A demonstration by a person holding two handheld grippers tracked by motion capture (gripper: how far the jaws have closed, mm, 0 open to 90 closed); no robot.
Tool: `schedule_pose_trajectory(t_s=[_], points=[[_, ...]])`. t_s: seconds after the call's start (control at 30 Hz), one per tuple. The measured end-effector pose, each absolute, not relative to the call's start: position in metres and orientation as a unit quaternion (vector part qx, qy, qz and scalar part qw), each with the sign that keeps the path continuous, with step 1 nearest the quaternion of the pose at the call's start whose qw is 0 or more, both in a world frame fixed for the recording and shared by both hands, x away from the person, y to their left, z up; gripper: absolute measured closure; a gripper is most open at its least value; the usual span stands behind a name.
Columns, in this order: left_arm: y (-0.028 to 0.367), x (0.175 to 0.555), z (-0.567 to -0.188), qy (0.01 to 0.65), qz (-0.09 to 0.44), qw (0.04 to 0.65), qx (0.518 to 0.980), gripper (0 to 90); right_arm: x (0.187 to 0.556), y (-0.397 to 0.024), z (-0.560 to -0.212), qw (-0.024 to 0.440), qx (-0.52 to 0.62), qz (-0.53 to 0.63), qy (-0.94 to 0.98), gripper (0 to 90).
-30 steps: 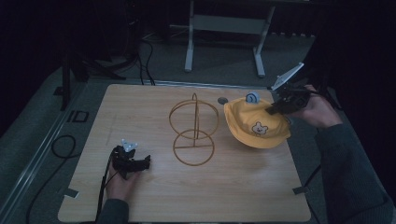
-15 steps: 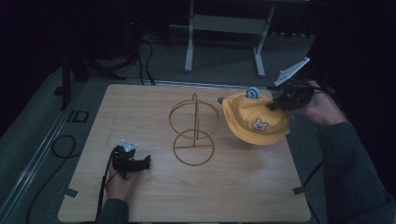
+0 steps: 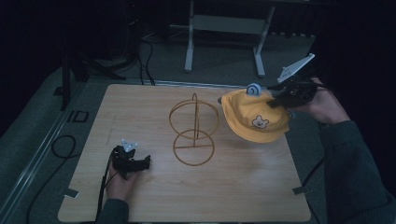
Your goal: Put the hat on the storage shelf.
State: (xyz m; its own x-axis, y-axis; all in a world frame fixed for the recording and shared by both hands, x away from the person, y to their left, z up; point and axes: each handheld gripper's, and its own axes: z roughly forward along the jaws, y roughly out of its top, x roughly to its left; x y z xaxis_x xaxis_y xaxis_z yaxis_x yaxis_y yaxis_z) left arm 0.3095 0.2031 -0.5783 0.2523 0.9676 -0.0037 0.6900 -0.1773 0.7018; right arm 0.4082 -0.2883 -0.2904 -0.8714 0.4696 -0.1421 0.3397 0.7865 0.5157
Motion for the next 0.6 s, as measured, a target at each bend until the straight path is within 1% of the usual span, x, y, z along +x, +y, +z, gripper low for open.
schedule_pose_trajectory(t_s=[0.6], points=[[0.2031, 0.3095, -0.5783, 0.566, 0.231, 0.301, 0.732, 9.1, 0.4044, -0.2855, -0.2800, 0.139, 0.196, 0.263, 0.934, 83.1]])
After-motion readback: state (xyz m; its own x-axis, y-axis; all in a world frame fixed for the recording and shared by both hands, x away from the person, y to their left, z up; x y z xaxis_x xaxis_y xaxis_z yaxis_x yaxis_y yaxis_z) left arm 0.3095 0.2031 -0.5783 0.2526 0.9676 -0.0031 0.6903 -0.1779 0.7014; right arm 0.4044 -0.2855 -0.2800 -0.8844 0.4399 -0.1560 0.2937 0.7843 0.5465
